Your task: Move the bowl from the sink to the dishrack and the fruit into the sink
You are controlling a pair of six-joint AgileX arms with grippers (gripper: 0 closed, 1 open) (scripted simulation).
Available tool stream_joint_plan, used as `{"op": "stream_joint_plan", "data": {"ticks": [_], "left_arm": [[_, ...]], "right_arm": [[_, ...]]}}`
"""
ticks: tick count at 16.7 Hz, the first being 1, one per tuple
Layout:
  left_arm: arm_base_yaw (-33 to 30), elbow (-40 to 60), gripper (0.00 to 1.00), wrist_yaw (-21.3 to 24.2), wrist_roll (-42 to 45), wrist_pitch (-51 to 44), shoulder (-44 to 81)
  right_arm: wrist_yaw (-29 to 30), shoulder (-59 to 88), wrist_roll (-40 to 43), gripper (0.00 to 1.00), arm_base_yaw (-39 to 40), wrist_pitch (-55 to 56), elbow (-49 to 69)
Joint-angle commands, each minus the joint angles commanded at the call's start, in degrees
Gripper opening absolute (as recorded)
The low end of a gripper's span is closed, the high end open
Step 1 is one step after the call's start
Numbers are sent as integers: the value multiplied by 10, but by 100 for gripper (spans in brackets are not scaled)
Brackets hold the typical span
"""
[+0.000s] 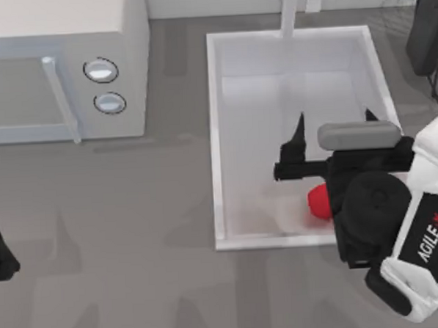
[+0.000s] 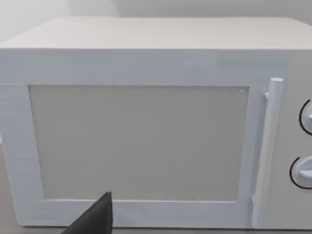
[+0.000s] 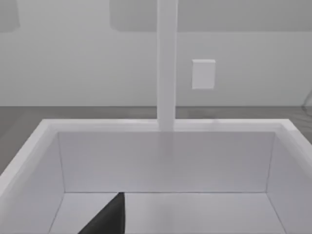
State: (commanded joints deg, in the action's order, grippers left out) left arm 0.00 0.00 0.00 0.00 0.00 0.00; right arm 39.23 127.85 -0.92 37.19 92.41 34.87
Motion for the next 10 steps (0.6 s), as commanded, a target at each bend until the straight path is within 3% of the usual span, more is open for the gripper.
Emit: {"op": "stream_joint_plan", "data": {"ticks": [6, 10], "left_arm": [[0, 0, 100, 0, 0, 0, 0], [0, 0, 100, 0, 0, 0, 0]], "right_arm": [[0, 0, 0, 100, -1, 0, 0], [-33, -60, 0, 100, -39, -59, -31]]}}
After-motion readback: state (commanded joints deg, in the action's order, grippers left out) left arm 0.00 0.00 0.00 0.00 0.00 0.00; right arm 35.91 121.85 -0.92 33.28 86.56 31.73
